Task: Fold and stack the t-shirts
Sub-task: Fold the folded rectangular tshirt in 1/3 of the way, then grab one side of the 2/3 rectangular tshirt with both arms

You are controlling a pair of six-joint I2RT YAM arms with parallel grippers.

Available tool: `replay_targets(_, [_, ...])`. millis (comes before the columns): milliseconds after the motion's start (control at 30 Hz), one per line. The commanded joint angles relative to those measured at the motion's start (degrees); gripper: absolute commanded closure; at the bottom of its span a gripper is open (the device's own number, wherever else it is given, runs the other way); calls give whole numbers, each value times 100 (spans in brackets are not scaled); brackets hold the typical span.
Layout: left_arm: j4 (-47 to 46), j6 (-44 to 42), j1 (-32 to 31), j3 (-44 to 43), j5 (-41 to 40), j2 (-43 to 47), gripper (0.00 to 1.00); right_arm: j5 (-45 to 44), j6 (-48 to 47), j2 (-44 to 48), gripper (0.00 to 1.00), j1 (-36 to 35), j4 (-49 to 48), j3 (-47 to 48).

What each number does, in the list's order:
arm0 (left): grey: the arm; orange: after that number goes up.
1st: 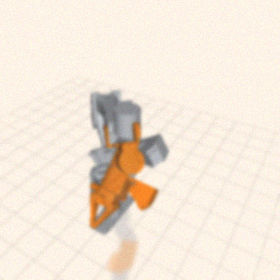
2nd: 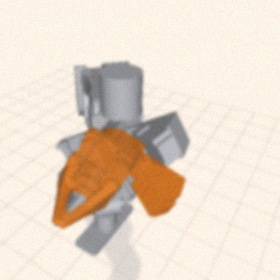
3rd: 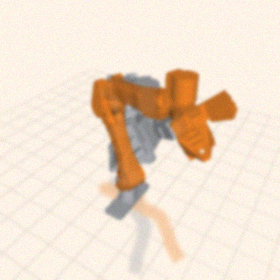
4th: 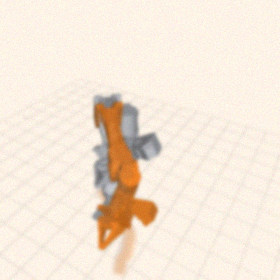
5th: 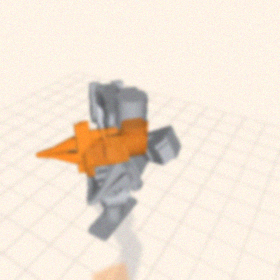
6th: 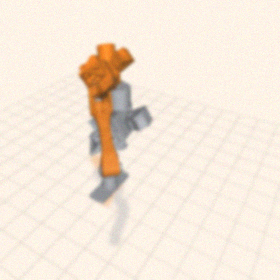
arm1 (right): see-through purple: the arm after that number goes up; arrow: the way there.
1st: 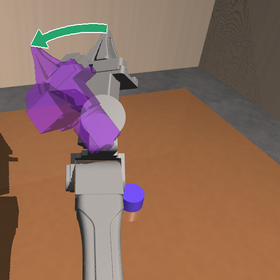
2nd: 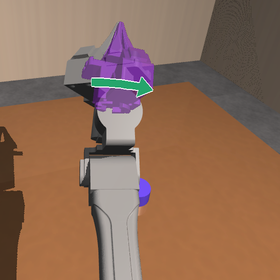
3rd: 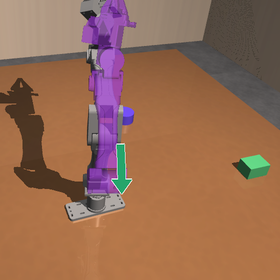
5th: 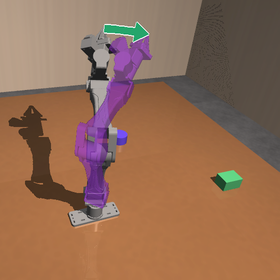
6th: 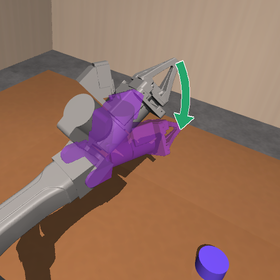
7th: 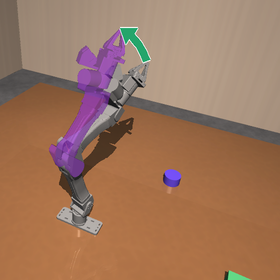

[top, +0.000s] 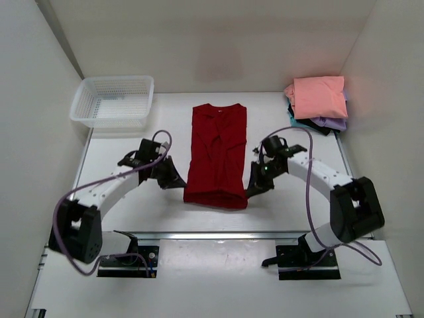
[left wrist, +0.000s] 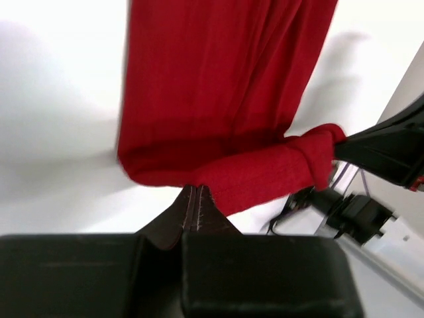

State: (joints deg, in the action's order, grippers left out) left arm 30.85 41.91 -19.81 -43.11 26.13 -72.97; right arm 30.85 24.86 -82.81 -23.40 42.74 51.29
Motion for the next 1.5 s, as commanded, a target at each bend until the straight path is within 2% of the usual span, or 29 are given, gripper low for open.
replay_targets(0, [-131,-429,135,-714,208,-742,100,-167,-701,-655,100,309,436,881])
replay_targets(400, [-281,-535,741,-2973,226,-3003,100,-545,-1089,-3152,100,723,1262,4448])
replay_targets(567, [-325,-465,935,-3677,296,-3776,98,-712,-1124,-4014,100,942,1535,5530])
replay_targets(633, [-378,-447,979,-4019,357,-4030,93,-913,-1054,-4199,97,1038,1640,5839])
replay_targets(667, [-413,-412,1014,-4090,480,-4171,79,-984,-1001,-4270,89,1065,1676,6040])
replay_targets(700, [-535,-351,1023,-4204,629,-4242,57,-1124,-949,-4305,87,1074,1789,6173])
replay_targets(733, [-580,-272,1049,-4258,726,-4330,51,-1195,-948,-4340,83,1118,1808,6226])
replay_targets(767, [-667,-219,1058,-4293,849,-4409,48,-1282,-913,-4358,74,1127,1808,6209])
replay_targets(800, [-755,-166,1058,-4293,911,-4419,49,-1475,-887,-4306,72,1118,1817,6192])
replay_targets(967, [-756,-209,1076,-3952,973,-4130,47,-1811,-782,-3578,70,1144,1326,5385])
replay_targets(1067, [-738,-297,1076,-3031,955,-3604,47,-1461,-798,-2937,70,1153,852,4409])
replay_targets(1233, [-475,-605,823,-1974,430,-2662,44,-792,-668,-2109,63,855,34,2530])
replay_targets(1300, [-510,-597,699,-1597,341,-2504,44,-127,-483,-1959,59,811,-562,1800])
replay_targets(1333, [-475,-622,602,-1543,305,-2494,44,-1,-300,-1889,55,793,-722,1667])
replay_targets(1467, [-588,-640,373,-1358,51,-2433,42,176,106,-1871,52,556,-1277,1209])
